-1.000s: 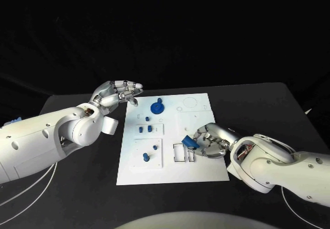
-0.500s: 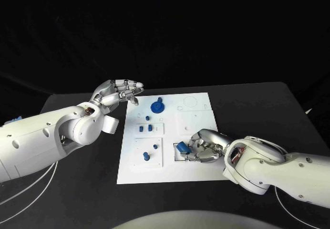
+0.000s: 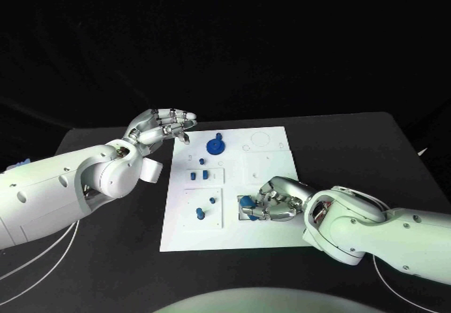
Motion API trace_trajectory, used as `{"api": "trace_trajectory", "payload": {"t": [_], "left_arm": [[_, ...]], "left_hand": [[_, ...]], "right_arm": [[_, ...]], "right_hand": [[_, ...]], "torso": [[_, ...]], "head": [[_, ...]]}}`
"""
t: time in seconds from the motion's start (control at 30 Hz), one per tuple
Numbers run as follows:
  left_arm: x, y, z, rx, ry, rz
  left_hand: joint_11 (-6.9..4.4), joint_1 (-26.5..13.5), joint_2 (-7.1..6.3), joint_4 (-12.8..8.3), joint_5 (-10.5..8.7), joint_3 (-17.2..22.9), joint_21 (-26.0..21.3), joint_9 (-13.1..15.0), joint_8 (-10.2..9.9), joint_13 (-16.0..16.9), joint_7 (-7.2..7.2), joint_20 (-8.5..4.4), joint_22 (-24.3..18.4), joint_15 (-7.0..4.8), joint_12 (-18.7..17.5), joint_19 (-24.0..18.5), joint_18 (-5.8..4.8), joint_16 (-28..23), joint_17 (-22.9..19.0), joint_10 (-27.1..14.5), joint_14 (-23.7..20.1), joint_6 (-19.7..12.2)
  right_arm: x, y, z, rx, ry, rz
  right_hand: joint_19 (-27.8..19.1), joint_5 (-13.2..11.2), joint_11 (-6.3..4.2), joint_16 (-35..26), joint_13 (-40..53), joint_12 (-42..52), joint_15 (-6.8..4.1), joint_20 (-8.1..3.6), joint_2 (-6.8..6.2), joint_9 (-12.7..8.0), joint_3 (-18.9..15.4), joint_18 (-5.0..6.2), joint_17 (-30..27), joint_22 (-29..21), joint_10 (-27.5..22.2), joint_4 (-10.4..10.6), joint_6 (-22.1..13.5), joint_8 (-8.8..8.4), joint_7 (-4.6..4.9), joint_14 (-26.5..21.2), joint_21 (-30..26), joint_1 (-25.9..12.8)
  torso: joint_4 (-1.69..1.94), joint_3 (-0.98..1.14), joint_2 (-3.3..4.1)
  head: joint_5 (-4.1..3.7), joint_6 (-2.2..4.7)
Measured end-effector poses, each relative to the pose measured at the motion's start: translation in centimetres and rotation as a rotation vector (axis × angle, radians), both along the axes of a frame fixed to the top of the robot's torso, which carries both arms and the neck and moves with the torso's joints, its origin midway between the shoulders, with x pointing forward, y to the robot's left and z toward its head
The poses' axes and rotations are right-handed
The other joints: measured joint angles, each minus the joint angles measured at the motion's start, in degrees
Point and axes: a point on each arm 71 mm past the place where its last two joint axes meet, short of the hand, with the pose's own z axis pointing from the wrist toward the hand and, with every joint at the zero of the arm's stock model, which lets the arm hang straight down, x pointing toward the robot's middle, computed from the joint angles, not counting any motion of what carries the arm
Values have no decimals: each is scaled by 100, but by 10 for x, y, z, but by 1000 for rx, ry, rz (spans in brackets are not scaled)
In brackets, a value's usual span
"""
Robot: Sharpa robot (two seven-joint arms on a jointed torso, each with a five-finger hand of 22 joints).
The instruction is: Assemble the parts on the task board
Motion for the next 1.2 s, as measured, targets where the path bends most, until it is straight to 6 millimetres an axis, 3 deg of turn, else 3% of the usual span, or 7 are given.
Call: {"api": "trace_trajectory", "payload": {"t": [0.13,0.4,0.53,0.63,0.77,1.1,1.2], "left_arm": [[0,0,0,0,0,0],[0,0,0,0,1,-1],[0,0,0,0,1,-1],[0,0,0,0,2,-2],[0,1,0,1,2,-2],[0,1,0,1,4,-2],[0,1,0,1,4,-3]], "left_hand": [[0,0,0,0,0,0,0,0,0,0,0,0,-4,0,0,0,0,0,0,0,0,0],[-21,0,0,0,0,0,0,0,0,0,0,0,-4,0,0,0,0,0,0,-20,0,0],[-21,0,0,0,0,0,0,0,0,0,0,0,-4,0,0,0,0,0,0,-20,0,0],[-21,0,0,0,0,0,0,0,0,0,0,0,-4,0,0,0,0,0,0,-20,0,0],[-21,0,0,0,0,0,0,0,0,0,0,0,-4,0,0,0,0,0,1,-20,0,0],[-21,0,0,-11,0,10,0,0,0,0,0,0,-4,0,24,0,0,0,1,-20,0,1],[-21,0,0,-17,0,17,0,0,0,0,-1,0,-4,0,28,0,0,0,1,-20,0,1]], "right_arm": [[1,0,0,-7,-5,0],[1,1,0,-18,-21,9],[0,2,1,-23,-32,17],[-1,2,2,-25,-39,23],[-3,1,3,-25,-49,31],[-4,2,5,-31,-74,53],[-4,3,5,-36,-82,58]], "right_hand": [[0,-250,0,0,0,-44,0,0,5,9,-338,-1,0,0,0,3,-57,-4,23,0,-48,-154],[0,-267,0,0,-1,-51,0,0,75,43,-1058,0,0,-1,0,5,-77,-4,37,0,-67,-324],[0,-267,1,0,-1,-51,1,1,228,58,-1316,0,0,-1,0,-2,-77,-4,37,0,-67,-244],[0,-61,1,0,-1,-51,1,1,475,65,-1405,0,0,-1,0,-11,-77,-4,37,0,-32,140],[0,228,1,23,-1,-9,-1,1,523,65,-1441,0,0,-2,0,-35,-77,-4,37,-2,-22,618],[0,-61,-11,23,1,40,-40,-40,551,-2,-1188,-1,0,-2,12,-189,-83,-36,3,1,-22,1745],[-1,-111,-20,23,3,39,-40,-40,582,-14,-1094,-1,0,-3,21,-197,-77,-37,-3,1,-22,1845]], "torso": [[1,3,0],[-1,3,-1],[-3,3,-2],[-3,3,-4],[-3,5,-4],[-5,5,-4],[-2,4,-4]], "head": [[13,-10],[30,-3],[31,-2],[31,2],[31,6],[27,5],[21,1]]}}
